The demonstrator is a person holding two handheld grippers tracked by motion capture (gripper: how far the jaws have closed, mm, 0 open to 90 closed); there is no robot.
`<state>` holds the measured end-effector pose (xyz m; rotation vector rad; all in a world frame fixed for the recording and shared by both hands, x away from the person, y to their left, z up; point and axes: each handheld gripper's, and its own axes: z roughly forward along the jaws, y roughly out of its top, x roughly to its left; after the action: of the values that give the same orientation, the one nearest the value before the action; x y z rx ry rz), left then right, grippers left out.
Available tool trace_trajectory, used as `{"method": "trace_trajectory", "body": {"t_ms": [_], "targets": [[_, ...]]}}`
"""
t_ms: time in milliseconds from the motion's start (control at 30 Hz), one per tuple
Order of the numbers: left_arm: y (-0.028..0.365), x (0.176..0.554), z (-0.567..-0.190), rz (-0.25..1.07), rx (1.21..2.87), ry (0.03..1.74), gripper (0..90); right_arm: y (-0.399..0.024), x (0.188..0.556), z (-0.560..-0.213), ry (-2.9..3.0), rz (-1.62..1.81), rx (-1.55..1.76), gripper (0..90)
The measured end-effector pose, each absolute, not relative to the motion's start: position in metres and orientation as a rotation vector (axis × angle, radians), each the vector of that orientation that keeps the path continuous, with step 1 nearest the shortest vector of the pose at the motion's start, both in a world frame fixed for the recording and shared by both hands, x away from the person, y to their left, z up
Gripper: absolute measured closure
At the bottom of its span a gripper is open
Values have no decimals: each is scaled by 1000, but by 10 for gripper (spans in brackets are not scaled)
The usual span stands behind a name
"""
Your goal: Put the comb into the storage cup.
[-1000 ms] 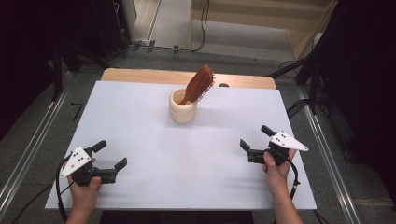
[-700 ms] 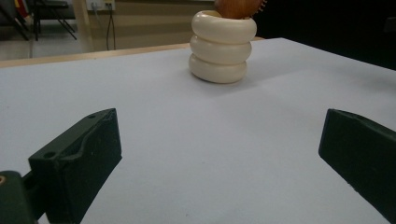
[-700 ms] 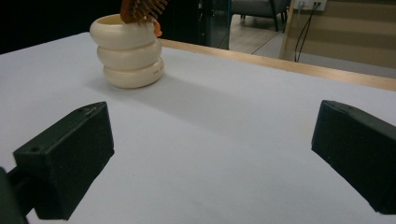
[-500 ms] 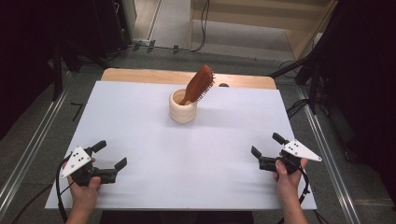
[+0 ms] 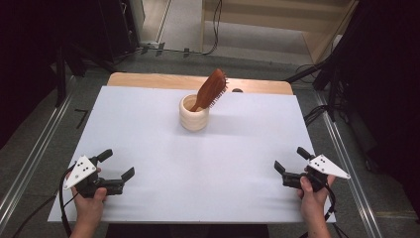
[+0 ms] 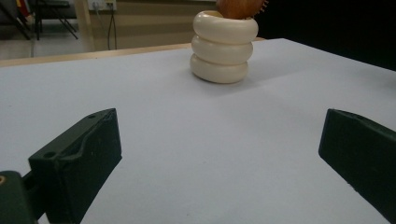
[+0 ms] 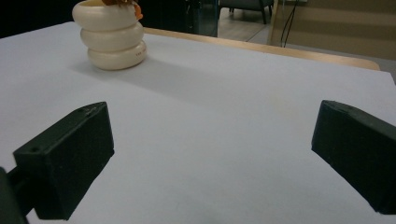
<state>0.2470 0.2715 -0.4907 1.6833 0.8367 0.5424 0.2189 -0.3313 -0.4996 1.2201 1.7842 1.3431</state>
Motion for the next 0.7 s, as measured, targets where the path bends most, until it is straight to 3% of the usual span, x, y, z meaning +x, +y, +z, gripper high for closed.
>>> {"method": "trace_trajectory", "body": {"t_ms": [700], "targets": [[272, 247, -491, 541, 1675, 843, 0, -361, 193, -511, 1762, 1305, 1269, 0]]}}
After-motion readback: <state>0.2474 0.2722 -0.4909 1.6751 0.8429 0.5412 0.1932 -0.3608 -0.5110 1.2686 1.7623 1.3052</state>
